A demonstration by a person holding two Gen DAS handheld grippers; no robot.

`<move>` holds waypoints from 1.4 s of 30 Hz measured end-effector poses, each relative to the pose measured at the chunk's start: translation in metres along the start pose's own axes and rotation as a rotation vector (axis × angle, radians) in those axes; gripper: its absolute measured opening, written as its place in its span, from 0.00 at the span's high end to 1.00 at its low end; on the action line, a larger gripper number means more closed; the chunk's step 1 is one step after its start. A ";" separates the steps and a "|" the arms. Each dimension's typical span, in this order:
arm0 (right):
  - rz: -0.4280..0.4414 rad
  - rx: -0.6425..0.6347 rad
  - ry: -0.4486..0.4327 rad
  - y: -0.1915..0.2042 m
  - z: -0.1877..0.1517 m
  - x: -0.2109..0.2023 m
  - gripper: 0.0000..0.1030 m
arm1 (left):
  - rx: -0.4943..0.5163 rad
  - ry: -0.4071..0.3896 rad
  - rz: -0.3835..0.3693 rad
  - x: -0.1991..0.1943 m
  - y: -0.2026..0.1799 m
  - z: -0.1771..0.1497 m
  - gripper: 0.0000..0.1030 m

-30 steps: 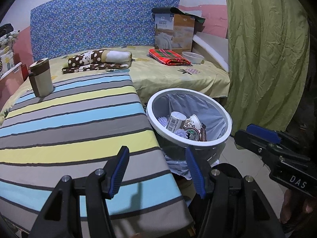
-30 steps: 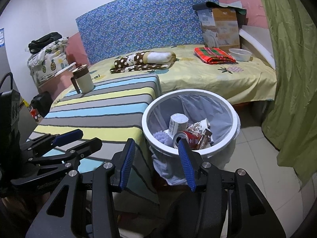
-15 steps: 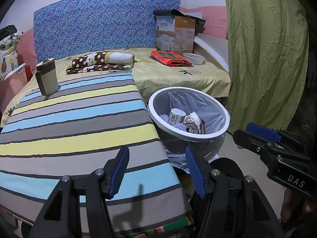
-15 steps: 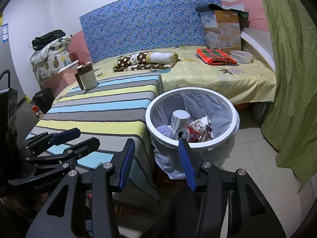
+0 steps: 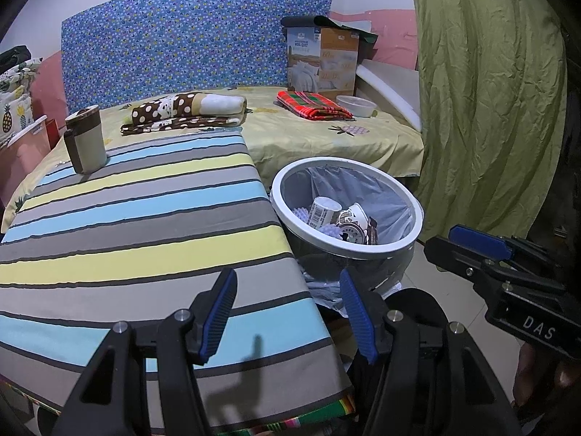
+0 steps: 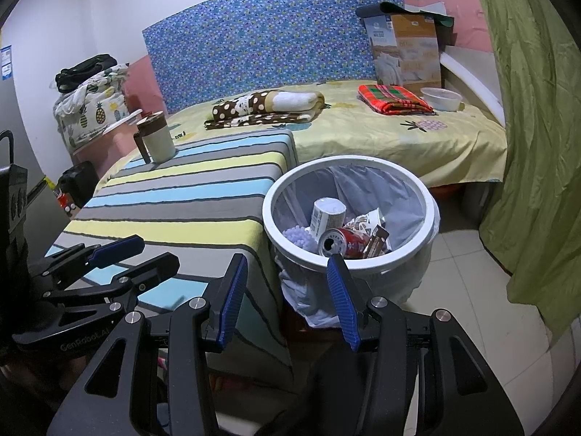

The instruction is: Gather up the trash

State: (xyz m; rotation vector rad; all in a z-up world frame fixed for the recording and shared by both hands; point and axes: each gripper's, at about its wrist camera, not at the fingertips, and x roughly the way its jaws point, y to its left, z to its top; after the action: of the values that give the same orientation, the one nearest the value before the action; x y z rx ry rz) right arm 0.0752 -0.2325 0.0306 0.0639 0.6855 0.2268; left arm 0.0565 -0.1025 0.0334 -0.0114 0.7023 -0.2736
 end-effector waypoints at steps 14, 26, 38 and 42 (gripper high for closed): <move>0.001 0.001 0.003 -0.001 0.000 0.000 0.54 | 0.000 0.005 0.007 0.001 0.003 -0.001 0.41; 0.000 0.003 0.004 0.000 0.000 0.000 0.53 | 0.002 0.004 0.007 0.002 0.004 -0.002 0.41; 0.001 0.003 0.004 -0.001 0.001 0.000 0.53 | 0.001 0.006 0.011 0.002 0.003 -0.002 0.41; 0.001 0.002 0.004 -0.001 0.001 0.000 0.53 | 0.002 0.005 0.013 0.001 0.005 -0.002 0.41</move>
State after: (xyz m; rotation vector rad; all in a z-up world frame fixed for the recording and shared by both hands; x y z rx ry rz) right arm 0.0760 -0.2334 0.0311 0.0657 0.6896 0.2269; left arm 0.0573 -0.0981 0.0306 -0.0046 0.7070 -0.2618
